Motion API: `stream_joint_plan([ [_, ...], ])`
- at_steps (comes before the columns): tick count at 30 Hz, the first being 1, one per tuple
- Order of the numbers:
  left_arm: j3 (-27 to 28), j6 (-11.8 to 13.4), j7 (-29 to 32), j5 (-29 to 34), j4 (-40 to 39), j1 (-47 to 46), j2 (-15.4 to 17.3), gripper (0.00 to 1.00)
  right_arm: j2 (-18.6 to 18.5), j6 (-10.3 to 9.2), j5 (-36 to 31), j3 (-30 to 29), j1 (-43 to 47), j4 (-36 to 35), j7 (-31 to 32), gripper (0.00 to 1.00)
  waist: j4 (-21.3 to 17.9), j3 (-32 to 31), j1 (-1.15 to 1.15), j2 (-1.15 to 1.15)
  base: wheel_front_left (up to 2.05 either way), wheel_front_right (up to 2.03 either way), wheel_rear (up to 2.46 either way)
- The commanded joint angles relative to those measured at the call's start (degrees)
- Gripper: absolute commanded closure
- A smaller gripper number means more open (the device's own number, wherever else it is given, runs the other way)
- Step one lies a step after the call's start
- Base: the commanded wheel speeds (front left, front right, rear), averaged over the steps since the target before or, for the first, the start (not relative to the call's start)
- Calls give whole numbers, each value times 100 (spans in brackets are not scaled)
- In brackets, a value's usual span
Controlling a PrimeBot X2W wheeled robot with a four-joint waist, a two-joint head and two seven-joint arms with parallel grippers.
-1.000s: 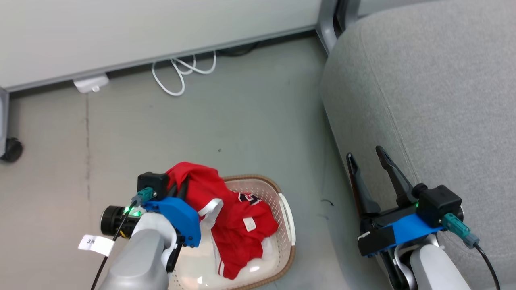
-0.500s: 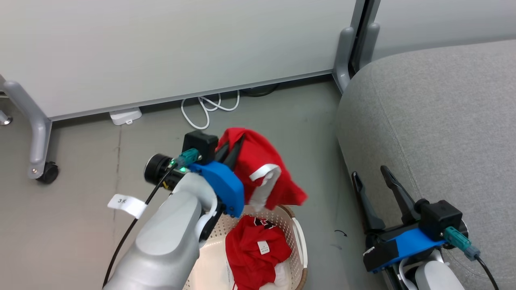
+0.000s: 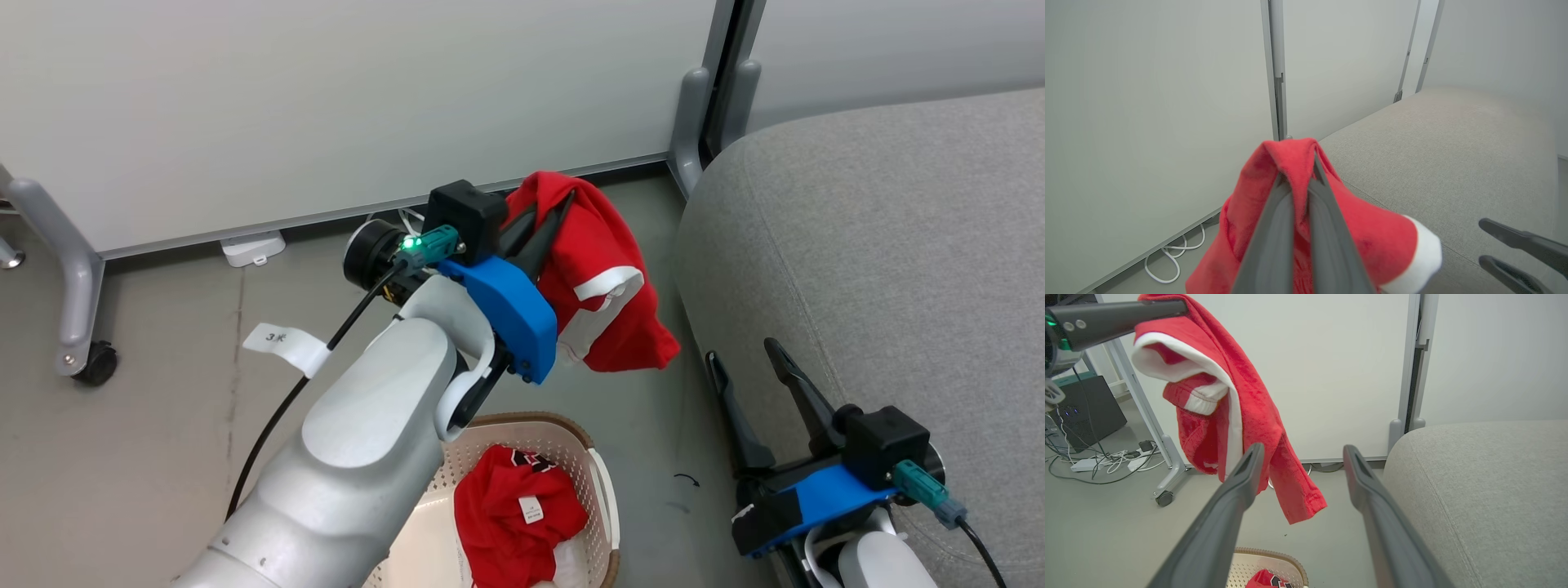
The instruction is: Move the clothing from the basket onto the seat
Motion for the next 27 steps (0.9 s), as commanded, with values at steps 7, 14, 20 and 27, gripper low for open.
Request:
stream_joint_plan([
  [7, -224, 90, 72, -204, -65, -350, 7, 100, -18, 3, -49, 26, 81, -37, 48, 0, -19, -5, 0, 0, 0, 0, 0],
  [14, -446, 163, 55, -457, -114, -469, 7, 100, -18, 3, -61, 17, 108, -85, 86, 0, -21, 8, 0, 0, 0, 0, 0],
  [20, -623, 213, 25, -608, -93, -477, 6, 100, -18, 3, -104, 52, 43, -91, 114, 0, -19, 16, 0, 0, 0, 0, 0],
  [27, -858, 270, -14, -807, -70, -490, 5, 100, -18, 3, -207, 213, -189, 42, 278, 0, 11, 8, 0, 0, 0, 0, 0],
])
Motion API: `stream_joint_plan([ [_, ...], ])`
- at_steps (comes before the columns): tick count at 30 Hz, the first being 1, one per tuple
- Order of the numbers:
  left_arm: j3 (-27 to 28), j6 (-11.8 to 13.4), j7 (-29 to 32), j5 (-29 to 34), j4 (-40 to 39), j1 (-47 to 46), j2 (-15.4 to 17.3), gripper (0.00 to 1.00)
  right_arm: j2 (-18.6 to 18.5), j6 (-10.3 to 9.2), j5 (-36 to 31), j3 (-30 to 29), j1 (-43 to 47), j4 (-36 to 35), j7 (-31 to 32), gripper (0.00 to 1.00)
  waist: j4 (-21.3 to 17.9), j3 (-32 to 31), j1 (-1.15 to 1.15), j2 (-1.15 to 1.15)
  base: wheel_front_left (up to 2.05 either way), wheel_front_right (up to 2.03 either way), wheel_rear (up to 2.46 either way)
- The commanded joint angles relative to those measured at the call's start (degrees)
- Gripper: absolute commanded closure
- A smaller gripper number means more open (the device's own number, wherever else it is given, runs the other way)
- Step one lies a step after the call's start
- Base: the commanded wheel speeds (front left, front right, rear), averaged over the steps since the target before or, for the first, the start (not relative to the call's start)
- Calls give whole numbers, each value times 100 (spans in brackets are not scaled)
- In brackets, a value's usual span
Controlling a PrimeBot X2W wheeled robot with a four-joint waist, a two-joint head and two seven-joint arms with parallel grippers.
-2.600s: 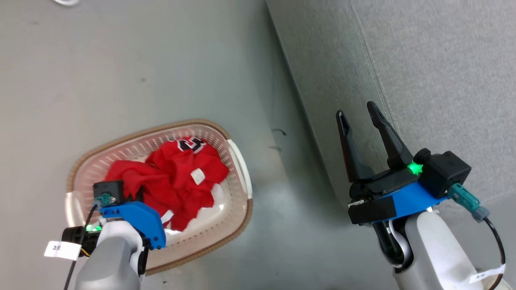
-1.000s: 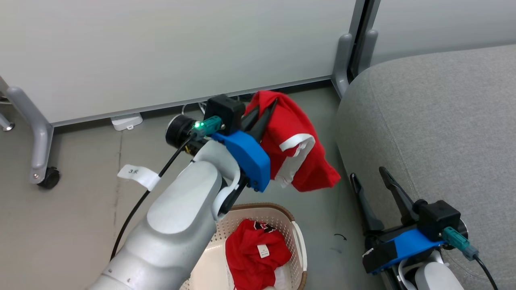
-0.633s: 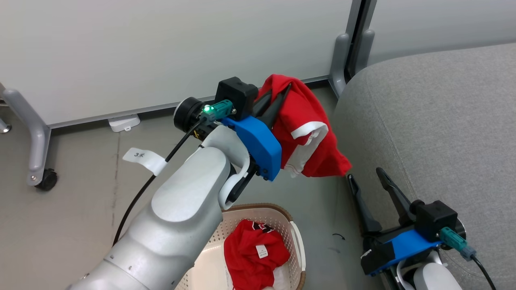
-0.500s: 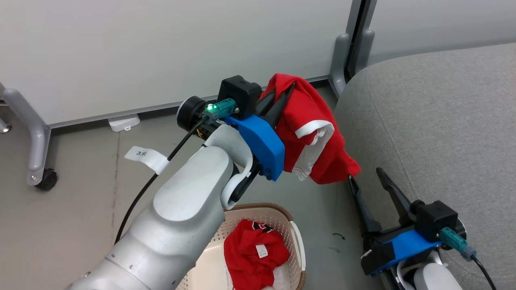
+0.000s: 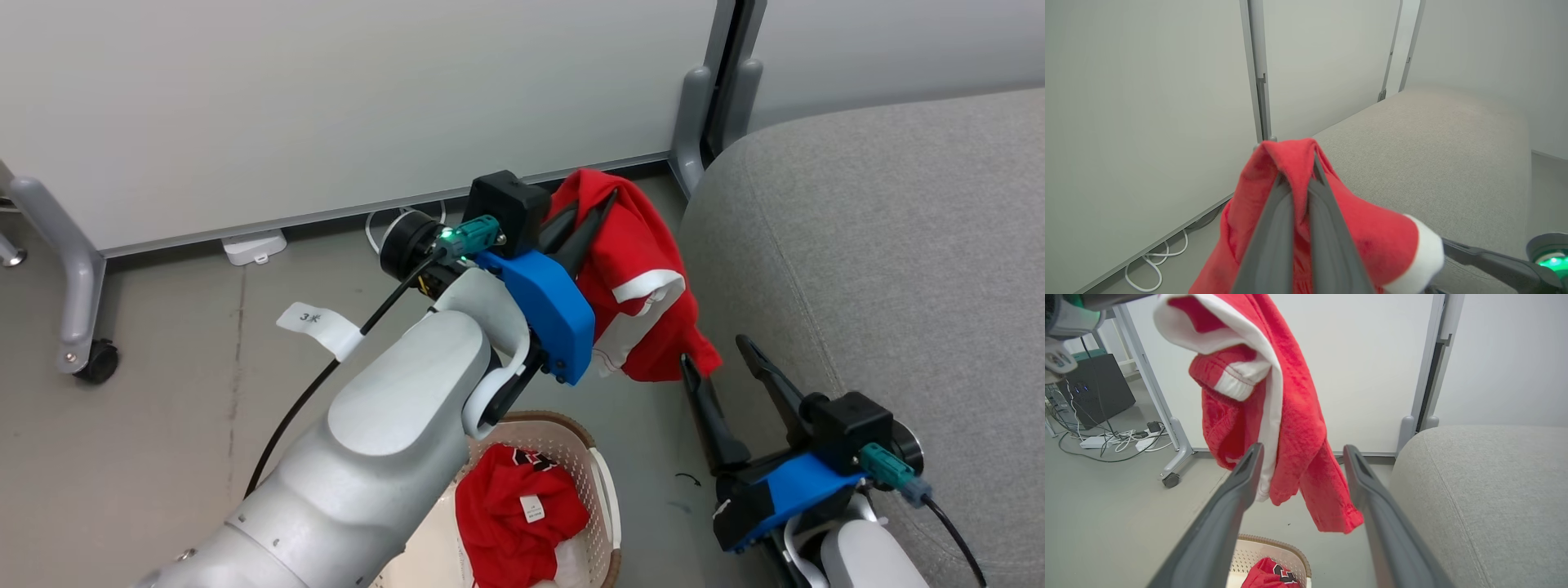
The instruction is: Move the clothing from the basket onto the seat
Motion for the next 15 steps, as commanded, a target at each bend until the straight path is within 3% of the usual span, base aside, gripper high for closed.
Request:
stream_joint_plan([
  [1, -15, 25, -40, -27, -6, -93, 6, 100, -18, 3, -39, 17, -85, 28, 21, 0, 5, -1, -1, 0, 0, 0, 0],
  [15, -426, 131, -115, -437, -15, -122, 6, 100, -19, 3, -105, 222, -1056, 853, 530, 0, 31, 14, -1, 0, 0, 0, 0],
])
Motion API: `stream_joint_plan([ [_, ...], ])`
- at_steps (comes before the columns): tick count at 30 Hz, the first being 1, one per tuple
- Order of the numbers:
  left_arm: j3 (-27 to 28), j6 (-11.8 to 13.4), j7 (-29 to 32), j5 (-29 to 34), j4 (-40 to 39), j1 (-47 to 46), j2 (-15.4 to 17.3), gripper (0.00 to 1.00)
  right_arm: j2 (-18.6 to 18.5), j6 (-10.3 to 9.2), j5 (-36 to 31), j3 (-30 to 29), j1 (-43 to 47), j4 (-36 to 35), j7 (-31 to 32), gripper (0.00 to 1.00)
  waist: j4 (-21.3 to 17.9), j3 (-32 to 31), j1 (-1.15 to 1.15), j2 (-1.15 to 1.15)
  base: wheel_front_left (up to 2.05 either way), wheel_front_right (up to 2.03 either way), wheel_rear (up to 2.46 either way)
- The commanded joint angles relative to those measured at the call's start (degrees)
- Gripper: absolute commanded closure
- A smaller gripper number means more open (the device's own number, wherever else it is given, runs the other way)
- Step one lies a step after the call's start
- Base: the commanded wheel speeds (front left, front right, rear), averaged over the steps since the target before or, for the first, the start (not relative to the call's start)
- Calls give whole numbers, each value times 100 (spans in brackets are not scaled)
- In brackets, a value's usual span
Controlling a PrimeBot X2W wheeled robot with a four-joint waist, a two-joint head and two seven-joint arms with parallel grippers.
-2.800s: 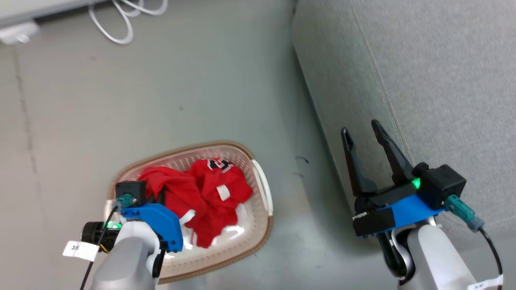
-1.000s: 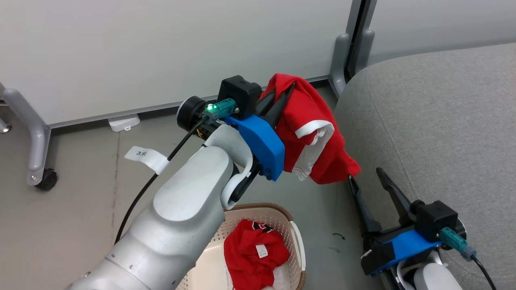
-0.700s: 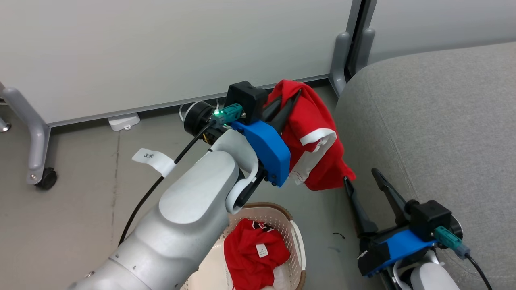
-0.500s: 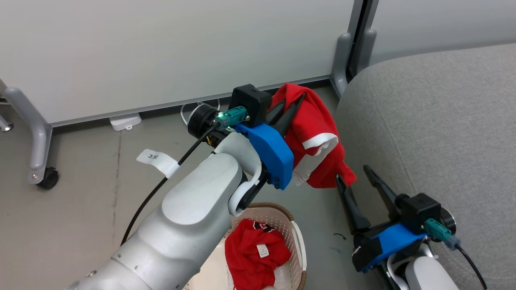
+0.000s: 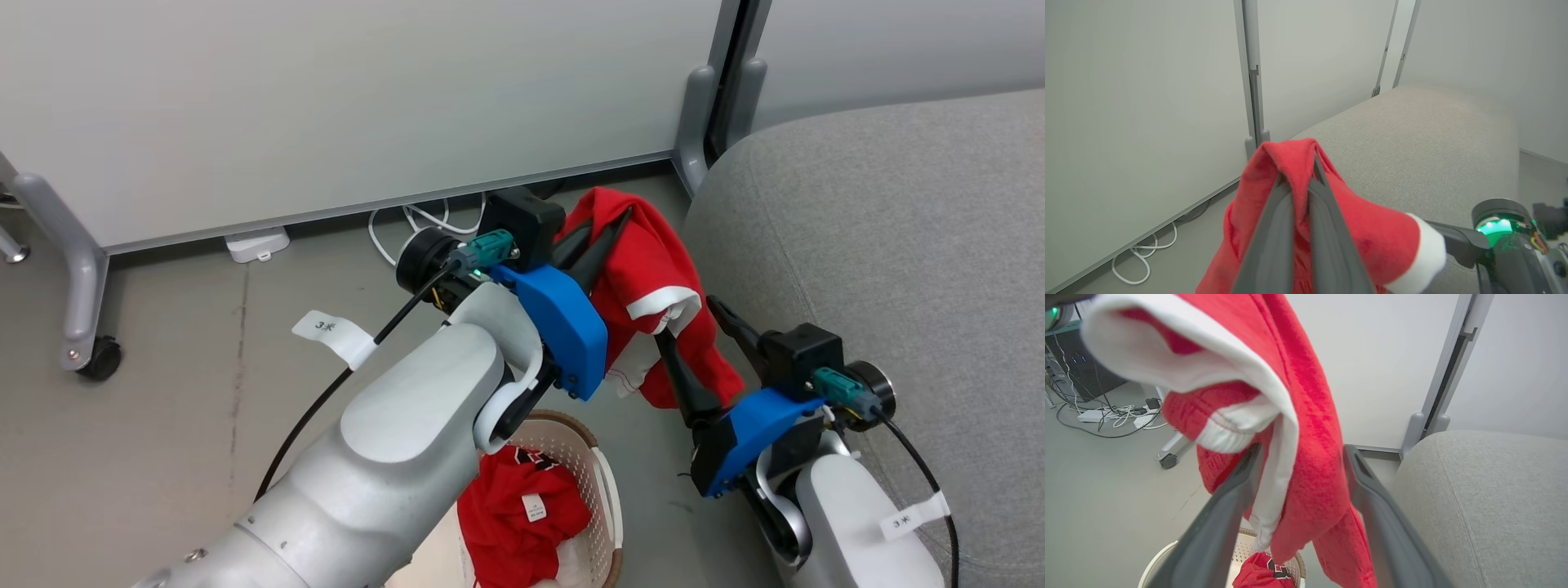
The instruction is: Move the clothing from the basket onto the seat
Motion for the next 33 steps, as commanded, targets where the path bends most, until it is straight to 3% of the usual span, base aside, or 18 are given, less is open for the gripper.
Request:
stream_joint_plan([
  [1, -31, 18, -33, -24, -5, -96, 5, 100, -17, 3, -11, 39, -124, 53, 36, 0, 3, -4, 0, 0, 0, 0, 0],
  [14, -308, 65, -77, -319, 14, -210, 6, 100, -16, 3, 218, 430, -970, 1044, 289, 0, 63, -1, 0, 0, 0, 0, 0],
  [15, -327, 64, -79, -351, 24, -219, 5, 100, -16, 3, 250, 450, -1012, 1115, 283, 18, 69, -3, 0, 0, 0, 0, 0],
  [16, -344, 66, -80, -361, 33, -231, 5, 100, -17, 3, 288, 478, -1047, 1182, 279, 62, 75, -5, 0, 0, 0, 0, 0],
  [17, -363, 70, -83, -385, 42, -245, 6, 100, -16, 3, 332, 512, -1080, 1245, 264, 96, 81, -7, 0, 0, 0, 0, 0],
  [18, -379, 75, -91, -402, 50, -256, 5, 100, -16, 3, 361, 537, -1109, 1288, 236, 100, 86, -9, 0, 0, 0, 0, 0],
  [33, -524, 130, -189, -608, 214, -361, 5, 100, -17, 3, 630, 767, -1250, 1707, -12, 100, 83, -34, 0, 0, 0, 0, 0],
])
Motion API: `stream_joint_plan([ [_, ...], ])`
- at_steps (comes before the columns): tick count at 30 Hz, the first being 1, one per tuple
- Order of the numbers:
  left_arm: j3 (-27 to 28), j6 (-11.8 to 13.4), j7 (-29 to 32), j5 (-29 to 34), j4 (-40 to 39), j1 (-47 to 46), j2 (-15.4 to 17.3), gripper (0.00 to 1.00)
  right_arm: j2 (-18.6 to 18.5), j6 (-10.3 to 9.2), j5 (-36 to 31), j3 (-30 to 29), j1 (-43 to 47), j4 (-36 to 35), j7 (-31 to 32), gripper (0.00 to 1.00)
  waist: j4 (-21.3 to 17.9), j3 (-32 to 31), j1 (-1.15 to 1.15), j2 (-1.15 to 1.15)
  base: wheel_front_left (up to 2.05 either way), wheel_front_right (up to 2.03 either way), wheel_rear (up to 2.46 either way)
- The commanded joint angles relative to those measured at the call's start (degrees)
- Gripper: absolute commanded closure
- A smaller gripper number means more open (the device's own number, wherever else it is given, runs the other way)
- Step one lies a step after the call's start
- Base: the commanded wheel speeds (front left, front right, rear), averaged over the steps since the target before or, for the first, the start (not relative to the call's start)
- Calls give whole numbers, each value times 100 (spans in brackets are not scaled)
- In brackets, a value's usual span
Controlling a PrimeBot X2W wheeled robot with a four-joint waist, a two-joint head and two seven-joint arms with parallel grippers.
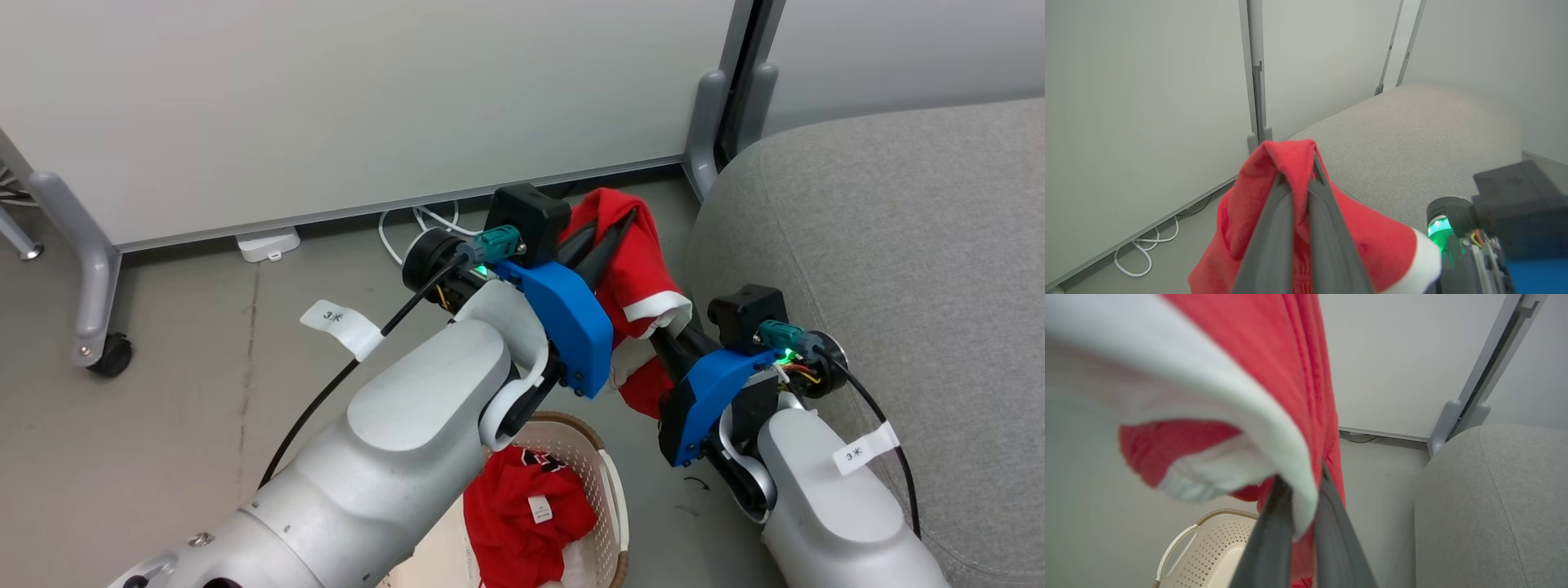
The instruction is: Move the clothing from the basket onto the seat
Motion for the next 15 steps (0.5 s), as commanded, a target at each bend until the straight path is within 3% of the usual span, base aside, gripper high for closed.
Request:
stream_joint_plan([
  [1, -14, 8, -50, -22, 18, -113, 5, 100, -18, 3, 17, 19, -74, 33, -30, 100, -9, -2, 0, 0, 0, 0, 0],
  [11, -98, 27, -67, -136, 94, -139, 6, 100, -18, 3, 47, 51, -117, 88, -95, 100, -37, 6, 0, 0, 0, 0, 0],
  [12, -106, 34, -67, -141, 105, -143, 6, 93, -18, 3, 49, 52, -124, 90, -92, 100, -38, 8, 0, 0, 0, 0, 0],
  [13, -108, 50, -84, -136, 113, -146, 6, 17, -18, 3, 48, 52, -129, 93, -93, 100, -38, 9, 0, 0, 0, 0, 0],
  [14, -113, 71, -88, -144, 117, -142, 6, 0, -18, 3, 48, 52, -132, 96, -95, 100, -38, 10, 0, 0, 0, 0, 0],
  [15, -121, 69, -92, -155, 124, -136, 6, 0, -18, 3, 48, 54, -131, 100, -96, 100, -37, 9, 0, 0, 0, 0, 0],
])
